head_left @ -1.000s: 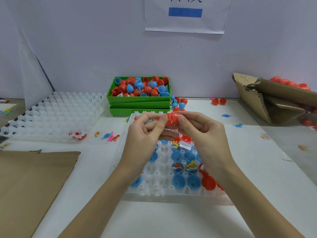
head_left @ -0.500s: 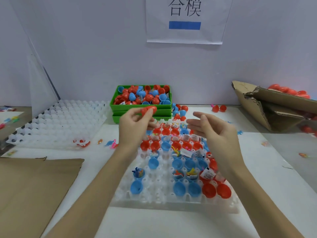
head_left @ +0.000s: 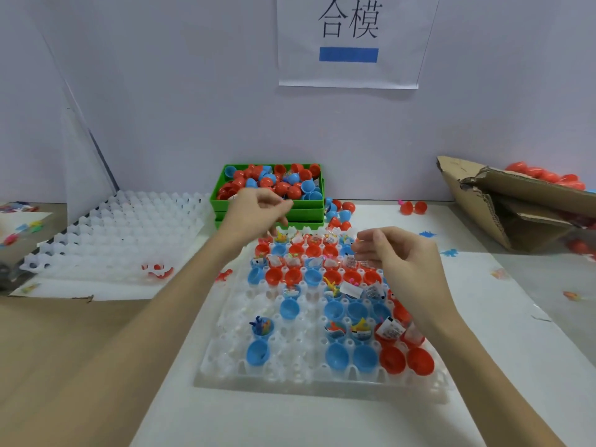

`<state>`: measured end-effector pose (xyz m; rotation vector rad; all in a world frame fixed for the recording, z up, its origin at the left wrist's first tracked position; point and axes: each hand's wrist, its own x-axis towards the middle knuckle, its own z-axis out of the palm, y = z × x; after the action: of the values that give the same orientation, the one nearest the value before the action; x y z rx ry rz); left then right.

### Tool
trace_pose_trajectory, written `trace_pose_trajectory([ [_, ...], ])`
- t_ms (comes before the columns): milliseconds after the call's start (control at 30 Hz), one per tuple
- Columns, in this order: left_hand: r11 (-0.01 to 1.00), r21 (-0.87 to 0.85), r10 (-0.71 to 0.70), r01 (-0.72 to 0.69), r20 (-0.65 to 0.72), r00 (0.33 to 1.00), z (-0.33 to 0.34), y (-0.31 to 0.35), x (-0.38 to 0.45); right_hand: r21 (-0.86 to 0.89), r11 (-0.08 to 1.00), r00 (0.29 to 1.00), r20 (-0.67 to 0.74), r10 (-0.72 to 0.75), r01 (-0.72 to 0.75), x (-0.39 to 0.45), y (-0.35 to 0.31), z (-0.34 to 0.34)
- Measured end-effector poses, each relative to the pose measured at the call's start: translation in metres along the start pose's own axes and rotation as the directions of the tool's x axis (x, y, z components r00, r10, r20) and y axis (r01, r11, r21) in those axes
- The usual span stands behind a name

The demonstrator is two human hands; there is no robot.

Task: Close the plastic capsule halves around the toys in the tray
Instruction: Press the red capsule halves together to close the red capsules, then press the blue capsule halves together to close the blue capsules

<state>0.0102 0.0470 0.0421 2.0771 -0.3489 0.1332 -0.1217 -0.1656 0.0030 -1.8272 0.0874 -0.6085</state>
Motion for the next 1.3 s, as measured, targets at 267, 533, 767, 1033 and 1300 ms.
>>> trace_pose_trajectory([
  [267, 0.971, -0.006, 0.239, -0.239, -0.037, 0.97, 0.014, -0.026, -0.074, -0.4, 0.792, 0.815, 0.544, -0.2, 0.461, -0.032, -0.018, 0.025],
  [533, 0.949, -0.036, 0.301, -0.312, -0.185, 0.936, 0.004, -0.036, -0.091, -0.522, 0.668, 0.769, 0.629, -0.118, 0.53, -0.054, -0.013, 0.051],
  [767, 0.95, -0.045, 0.297, -0.308, -0.164, 0.941, 0.002, -0.035, -0.089, -0.475, 0.76, 0.834, 0.53, -0.156, 0.444, -0.046, -0.016, 0.048],
  [1033, 0.945, -0.285, 0.199, -0.161, 0.108, 0.974, 0.002, -0.032, -0.089, -0.326, 0.831, 0.852, 0.432, -0.294, 0.452, -0.028, -0.026, 0.024],
  [1300, 0.885, -0.44, 0.205, -0.153, 0.071, 0.976, 0.008, -0.025, -0.093, -0.063, 0.957, 0.917, 0.31, -0.249, 0.281, -0.027, -0.026, 0.023],
])
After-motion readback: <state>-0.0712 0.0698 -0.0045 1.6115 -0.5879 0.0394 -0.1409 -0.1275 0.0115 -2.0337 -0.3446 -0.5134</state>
